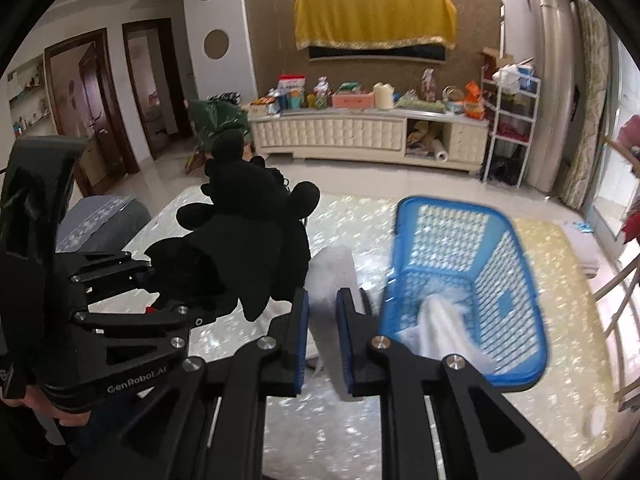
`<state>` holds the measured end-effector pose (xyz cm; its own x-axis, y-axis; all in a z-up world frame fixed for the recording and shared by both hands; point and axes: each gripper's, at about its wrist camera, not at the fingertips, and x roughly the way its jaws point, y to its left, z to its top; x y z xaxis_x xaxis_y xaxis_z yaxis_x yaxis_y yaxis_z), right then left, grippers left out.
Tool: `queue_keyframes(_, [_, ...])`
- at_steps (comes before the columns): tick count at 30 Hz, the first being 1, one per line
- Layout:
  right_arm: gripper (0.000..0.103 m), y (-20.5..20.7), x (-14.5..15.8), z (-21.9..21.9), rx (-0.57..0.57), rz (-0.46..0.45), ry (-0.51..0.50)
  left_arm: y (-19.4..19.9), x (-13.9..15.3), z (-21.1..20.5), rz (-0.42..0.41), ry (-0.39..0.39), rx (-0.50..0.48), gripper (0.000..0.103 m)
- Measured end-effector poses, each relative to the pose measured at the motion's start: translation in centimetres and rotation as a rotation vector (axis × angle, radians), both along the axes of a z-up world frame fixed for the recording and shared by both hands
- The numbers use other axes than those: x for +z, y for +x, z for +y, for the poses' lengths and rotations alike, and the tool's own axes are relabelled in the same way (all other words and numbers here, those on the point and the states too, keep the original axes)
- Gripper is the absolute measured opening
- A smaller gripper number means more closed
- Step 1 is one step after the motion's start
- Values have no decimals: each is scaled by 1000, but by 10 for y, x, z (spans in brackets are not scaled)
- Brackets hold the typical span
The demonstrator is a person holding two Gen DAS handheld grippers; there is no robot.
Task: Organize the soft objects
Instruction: 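Drop the white pad into the basket with the right tool while the left tool carries the toy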
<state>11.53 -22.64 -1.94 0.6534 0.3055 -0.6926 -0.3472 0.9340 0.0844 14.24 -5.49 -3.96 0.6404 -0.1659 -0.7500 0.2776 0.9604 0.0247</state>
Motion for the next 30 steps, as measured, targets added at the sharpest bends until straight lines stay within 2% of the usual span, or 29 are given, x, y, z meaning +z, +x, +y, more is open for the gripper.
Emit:
queue_keyframes(5, [13, 7, 10, -21, -43, -40, -27, 12, 13, -17, -42, -11, -23, 32])
queue_keyframes(11, [13, 20, 11, -45, -96, -55, -47, 23, 13, -36, -51, -12, -53, 32])
queue_keyframes(23, [13, 35, -8, -75, -140, -4, -57, 48, 0, -67, -41, -18, -109, 32])
queue_keyframes(30, [13, 49, -32, -85, -151, 61, -69, 59, -11, -81, -28, 4, -135, 32])
